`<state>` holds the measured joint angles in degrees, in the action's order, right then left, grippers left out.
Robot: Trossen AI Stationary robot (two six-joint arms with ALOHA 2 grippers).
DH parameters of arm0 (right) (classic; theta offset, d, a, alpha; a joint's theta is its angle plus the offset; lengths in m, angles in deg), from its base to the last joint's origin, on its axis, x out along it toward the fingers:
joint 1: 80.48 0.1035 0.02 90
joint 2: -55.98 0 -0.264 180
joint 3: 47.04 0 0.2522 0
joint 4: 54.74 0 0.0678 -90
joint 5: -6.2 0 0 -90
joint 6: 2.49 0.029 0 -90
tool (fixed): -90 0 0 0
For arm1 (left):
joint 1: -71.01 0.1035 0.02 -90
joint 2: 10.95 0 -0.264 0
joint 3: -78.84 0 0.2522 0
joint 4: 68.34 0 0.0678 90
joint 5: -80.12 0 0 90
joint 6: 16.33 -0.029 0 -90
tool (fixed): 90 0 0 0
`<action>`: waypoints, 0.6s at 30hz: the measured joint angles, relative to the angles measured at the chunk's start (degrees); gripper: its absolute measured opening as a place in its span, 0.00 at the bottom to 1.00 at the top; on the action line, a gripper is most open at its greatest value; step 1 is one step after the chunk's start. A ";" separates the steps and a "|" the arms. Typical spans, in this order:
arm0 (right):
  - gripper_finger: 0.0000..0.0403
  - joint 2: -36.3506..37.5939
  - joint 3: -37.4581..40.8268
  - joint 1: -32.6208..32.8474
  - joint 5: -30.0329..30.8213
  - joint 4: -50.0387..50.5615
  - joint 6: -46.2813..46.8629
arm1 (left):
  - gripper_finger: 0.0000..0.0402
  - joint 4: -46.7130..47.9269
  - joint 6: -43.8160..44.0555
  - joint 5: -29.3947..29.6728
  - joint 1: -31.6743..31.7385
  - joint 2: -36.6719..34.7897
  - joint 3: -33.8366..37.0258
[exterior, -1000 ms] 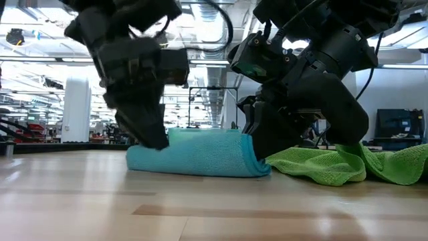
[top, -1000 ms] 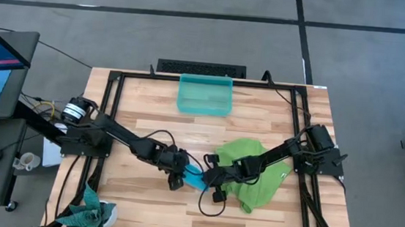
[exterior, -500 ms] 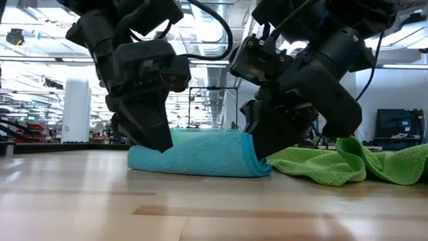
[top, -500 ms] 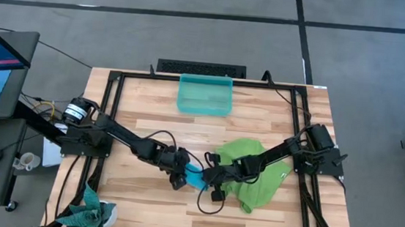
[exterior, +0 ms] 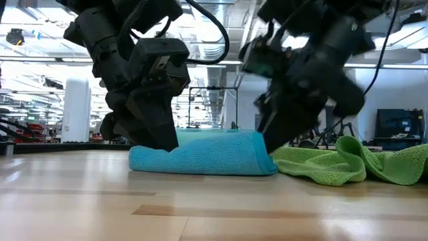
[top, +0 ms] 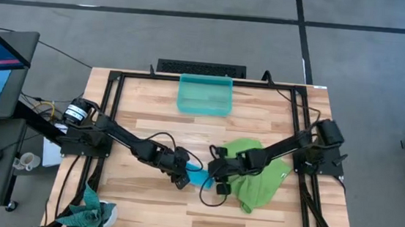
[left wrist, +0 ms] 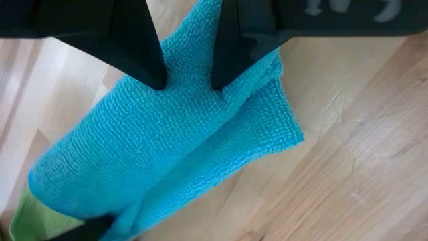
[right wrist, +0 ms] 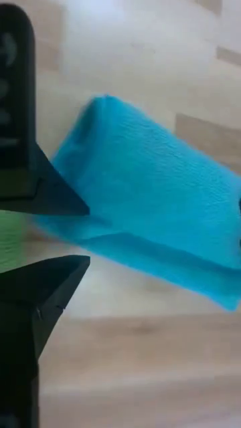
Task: Roll microfiber towels into tight, uniform cylinder then place into a basket
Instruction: Roll the blue microfiber cloth
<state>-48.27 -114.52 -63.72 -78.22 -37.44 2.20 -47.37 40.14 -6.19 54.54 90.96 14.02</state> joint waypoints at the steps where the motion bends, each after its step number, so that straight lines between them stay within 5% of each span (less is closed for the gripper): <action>1: 0.33 1.37 0.00 0.02 -0.09 0.81 -0.02 | 0.31 -0.23 0.23 0.42 -0.02 0.00 0.01; 10: 0.30 10.61 2.52 3.78 0.28 -5.15 -3.59 | 0.31 -2.28 0.42 2.84 -0.09 0.07 0.12; 18: 0.29 3.58 6.01 6.01 0.47 -23.18 -8.01 | 0.31 -3.94 1.94 5.48 -0.08 0.20 0.15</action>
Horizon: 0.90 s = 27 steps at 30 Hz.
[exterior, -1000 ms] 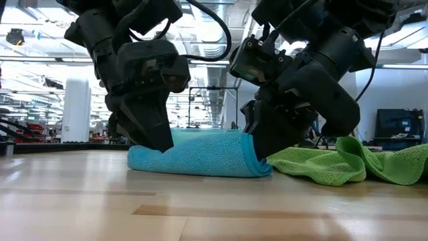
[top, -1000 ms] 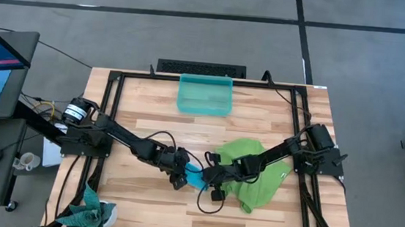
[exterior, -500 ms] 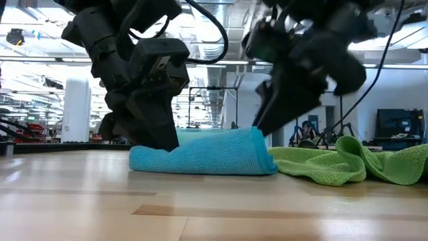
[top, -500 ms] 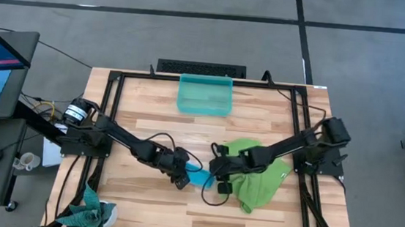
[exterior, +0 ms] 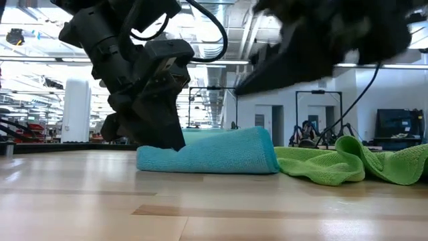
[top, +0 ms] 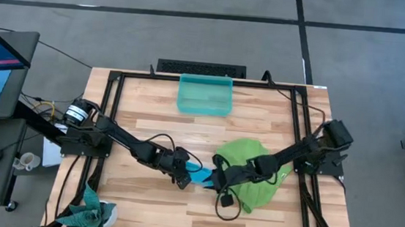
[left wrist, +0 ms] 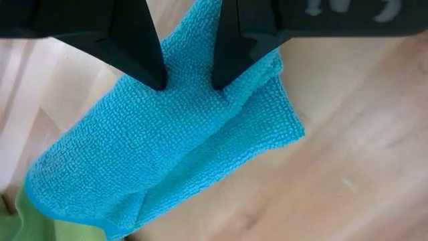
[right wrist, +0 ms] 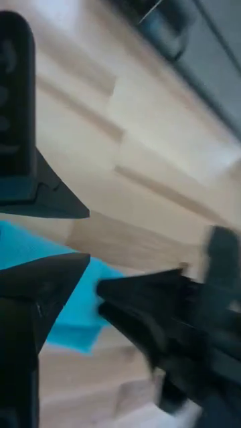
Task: Roll microfiber towels into tight, uniform cylinder then place into a basket
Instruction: Roll the blue microfiber cloth
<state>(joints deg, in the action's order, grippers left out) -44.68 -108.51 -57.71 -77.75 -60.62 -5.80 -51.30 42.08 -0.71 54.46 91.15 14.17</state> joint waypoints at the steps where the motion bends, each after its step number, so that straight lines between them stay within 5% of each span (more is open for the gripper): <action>1: 0.29 -1.50 0.00 -0.05 0.08 -1.39 0.08 | 0.31 -0.05 0.37 0.58 0.02 0.00 0.02; 14: 0.03 -7.36 -0.13 -1.71 8.15 -6.97 2.38 | 0.31 0.18 1.45 1.85 0.06 0.02 0.00; 27: 0.03 -7.42 -0.35 -3.50 7.77 4.06 7.95 | 0.31 0.18 2.93 4.73 0.09 0.00 -0.05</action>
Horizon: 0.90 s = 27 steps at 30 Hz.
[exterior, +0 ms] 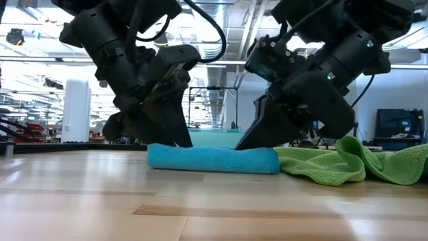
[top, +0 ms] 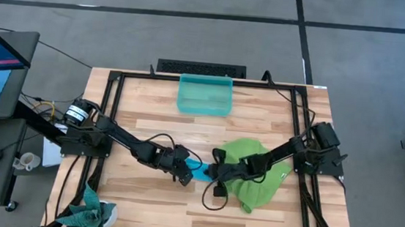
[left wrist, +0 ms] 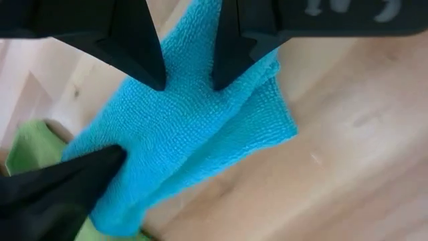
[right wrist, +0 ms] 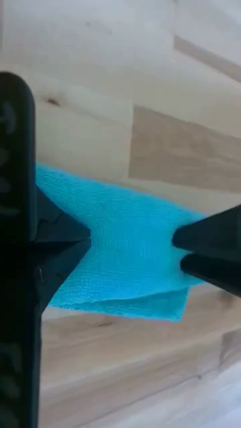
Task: Roll microfiber towels into tight, uniform cylinder then place into a basket
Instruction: Roll the blue microfiber cloth
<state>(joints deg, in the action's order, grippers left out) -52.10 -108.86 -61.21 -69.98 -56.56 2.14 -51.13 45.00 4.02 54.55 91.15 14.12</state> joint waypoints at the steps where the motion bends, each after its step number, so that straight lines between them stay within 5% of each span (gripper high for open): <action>1: 0.02 0.04 -0.03 -0.29 -0.02 0.54 0.43 | 0.31 -0.01 0.01 0.22 0.02 0.00 0.00; 7: 0.03 0.20 -0.16 -1.87 -0.27 3.89 4.37 | 0.31 0.00 -0.57 0.34 0.02 0.00 -0.02; 18: 0.03 0.21 -0.02 -3.26 -0.35 5.84 4.43 | 0.31 0.33 -15.52 2.28 -0.19 -3.03 -1.04; 27: 0.03 0.15 0.07 -3.94 -0.37 5.89 4.17 | 0.31 -6.96 -27.55 10.90 -3.98 -4.84 -2.34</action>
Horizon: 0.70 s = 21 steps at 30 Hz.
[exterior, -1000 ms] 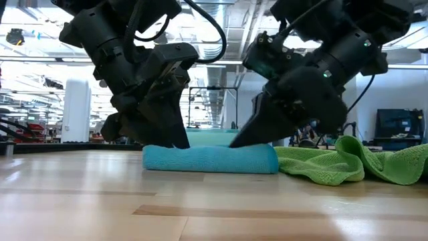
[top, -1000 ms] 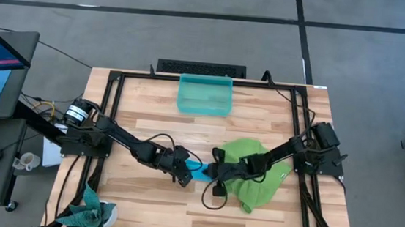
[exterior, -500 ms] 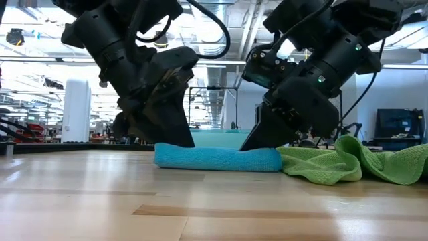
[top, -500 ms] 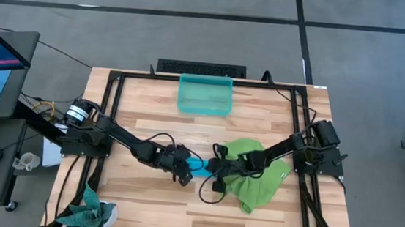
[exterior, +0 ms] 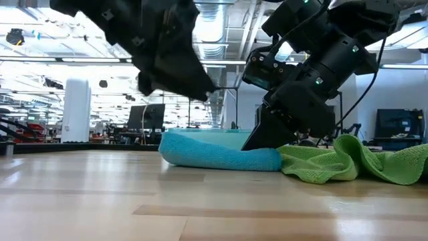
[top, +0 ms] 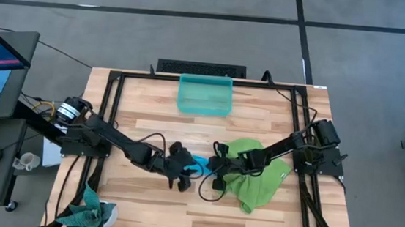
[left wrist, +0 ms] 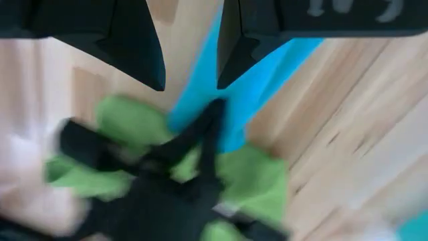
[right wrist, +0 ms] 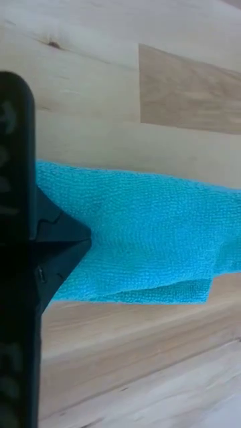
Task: Roll microfiber towels into tight, uniform cylinder then place into a basket
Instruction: Roll the blue microfiber cloth
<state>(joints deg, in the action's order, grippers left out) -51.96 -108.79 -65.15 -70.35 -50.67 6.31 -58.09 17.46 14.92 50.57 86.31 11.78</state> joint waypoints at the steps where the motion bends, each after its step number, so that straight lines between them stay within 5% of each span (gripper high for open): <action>1: 0.03 -0.02 0.00 0.00 0.06 0.00 -0.10 | 0.31 -1.73 -1.19 -0.03 -0.26 0.95 0.00; 9: 0.03 -0.07 0.00 0.00 -0.08 0.04 -1.07 | 0.31 -12.58 -4.05 -1.48 2.37 10.50 0.17; 21: 0.03 -0.11 0.02 0.00 -0.31 0.07 -1.31 | 0.31 -8.46 2.69 -2.02 4.52 13.78 -0.04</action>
<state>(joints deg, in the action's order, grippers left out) -52.07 -108.77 -65.15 -70.66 -50.61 5.00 -66.55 20.15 12.90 55.09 100.09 11.74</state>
